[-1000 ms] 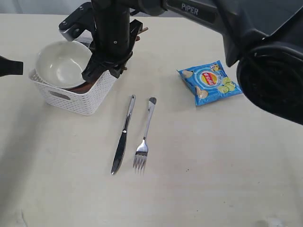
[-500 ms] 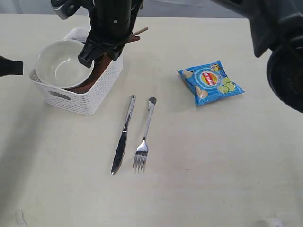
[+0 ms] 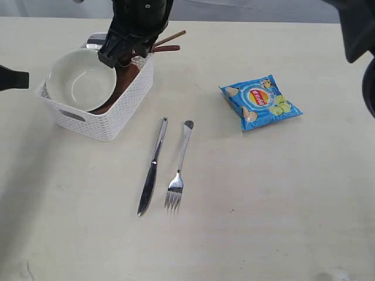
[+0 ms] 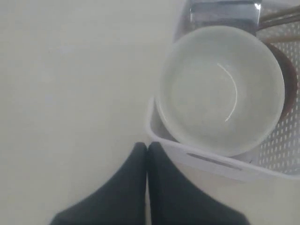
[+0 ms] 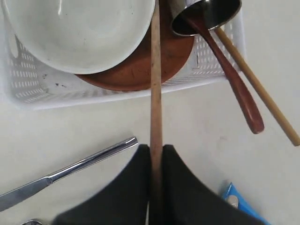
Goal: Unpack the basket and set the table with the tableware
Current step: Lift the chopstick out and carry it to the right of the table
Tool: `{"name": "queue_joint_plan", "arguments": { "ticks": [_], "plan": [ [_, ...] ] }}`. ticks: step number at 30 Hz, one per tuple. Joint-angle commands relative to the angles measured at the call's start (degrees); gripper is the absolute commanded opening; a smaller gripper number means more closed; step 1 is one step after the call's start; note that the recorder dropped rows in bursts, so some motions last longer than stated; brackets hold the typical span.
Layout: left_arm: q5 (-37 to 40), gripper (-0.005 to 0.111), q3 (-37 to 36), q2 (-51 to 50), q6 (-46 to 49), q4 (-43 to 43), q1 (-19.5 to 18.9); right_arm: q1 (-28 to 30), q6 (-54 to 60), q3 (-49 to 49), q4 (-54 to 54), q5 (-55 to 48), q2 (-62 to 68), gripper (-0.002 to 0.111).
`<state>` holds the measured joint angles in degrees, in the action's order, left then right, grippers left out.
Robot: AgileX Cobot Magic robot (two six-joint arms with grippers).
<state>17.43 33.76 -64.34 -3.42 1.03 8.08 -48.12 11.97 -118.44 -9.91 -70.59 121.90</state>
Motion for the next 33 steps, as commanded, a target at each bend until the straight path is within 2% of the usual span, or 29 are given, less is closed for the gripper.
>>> {"name": "queue_joint_plan", "arguments": {
  "ticks": [1, 13, 26, 30, 33],
  "plan": [
    [-0.6, 0.000, -0.3, 0.3, 0.4, -0.1, -0.2, 0.1, 0.1, 0.0, -0.6, 0.6, -1.8, 0.000],
    [-2.5, 0.000, -0.3, 0.3, 0.8, -0.1, -0.2, 0.1, 0.1, 0.0, -0.8, 0.6, -3.4, 0.000],
    [-5.6, 0.000, -0.3, 0.3, 0.6, -0.2, -0.2, 0.6, -2.7, 0.1, -7.7, 0.6, -16.4, 0.000],
    [-5.9, 0.000, -0.3, 0.3, -0.1, -0.4, -0.2, 3.6, -8.3, 5.2, -7.7, 0.6, -22.8, 0.000],
    [-6.4, 0.000, -0.3, 0.3, -1.5, -0.4, -0.2, 7.1, -14.8, 13.6, -7.4, 0.6, -28.5, 0.000]
  ]
}}
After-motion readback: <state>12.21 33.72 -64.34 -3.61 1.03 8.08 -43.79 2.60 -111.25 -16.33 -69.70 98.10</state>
